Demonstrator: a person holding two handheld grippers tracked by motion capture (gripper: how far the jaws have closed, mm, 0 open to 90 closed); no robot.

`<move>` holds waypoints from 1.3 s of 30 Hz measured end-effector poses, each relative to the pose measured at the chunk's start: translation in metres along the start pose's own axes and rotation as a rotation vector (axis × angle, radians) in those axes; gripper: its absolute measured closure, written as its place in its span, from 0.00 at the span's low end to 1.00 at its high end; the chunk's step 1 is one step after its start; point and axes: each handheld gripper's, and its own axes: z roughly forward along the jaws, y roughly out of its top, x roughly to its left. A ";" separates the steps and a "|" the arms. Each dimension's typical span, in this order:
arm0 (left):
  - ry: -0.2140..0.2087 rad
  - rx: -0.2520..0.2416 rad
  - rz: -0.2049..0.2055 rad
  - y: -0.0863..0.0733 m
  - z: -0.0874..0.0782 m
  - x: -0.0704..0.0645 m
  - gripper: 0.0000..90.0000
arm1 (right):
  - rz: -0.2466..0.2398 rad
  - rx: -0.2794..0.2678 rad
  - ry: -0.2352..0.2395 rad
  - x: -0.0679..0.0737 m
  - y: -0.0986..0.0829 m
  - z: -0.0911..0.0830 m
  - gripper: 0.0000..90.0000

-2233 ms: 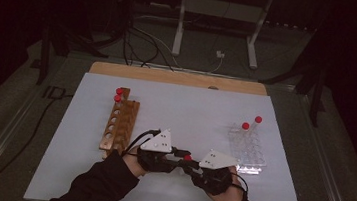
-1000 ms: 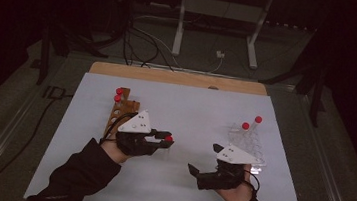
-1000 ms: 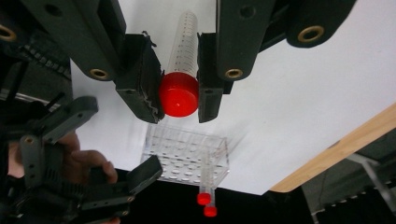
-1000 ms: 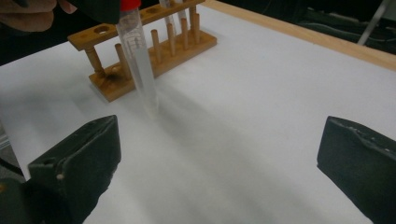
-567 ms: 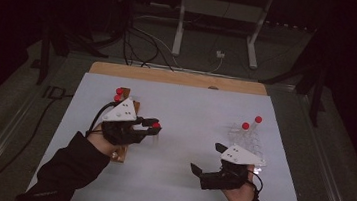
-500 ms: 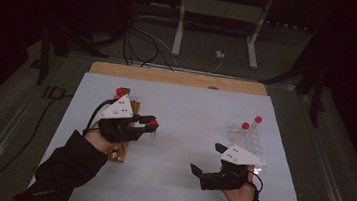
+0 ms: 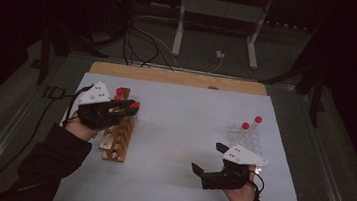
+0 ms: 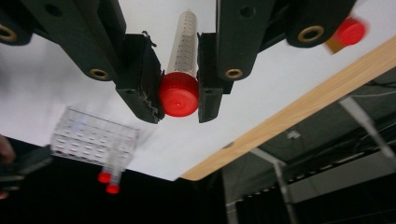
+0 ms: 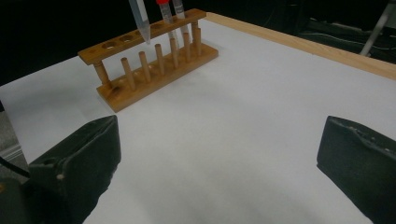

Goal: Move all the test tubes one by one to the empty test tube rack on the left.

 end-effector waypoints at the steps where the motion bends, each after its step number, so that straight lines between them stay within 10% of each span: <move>1: 0.007 -0.002 -0.007 0.000 -0.002 0.003 0.80 | 0.002 0.001 0.002 0.000 0.000 0.000 0.00; 27: 0.214 -0.002 -0.067 -0.012 -0.014 0.052 0.80 | -0.004 -0.019 0.004 0.001 0.000 -0.002 0.00; 39: 0.218 0.030 -0.098 -0.030 0.002 0.057 0.80 | -0.007 -0.013 0.003 0.000 -0.001 -0.001 0.00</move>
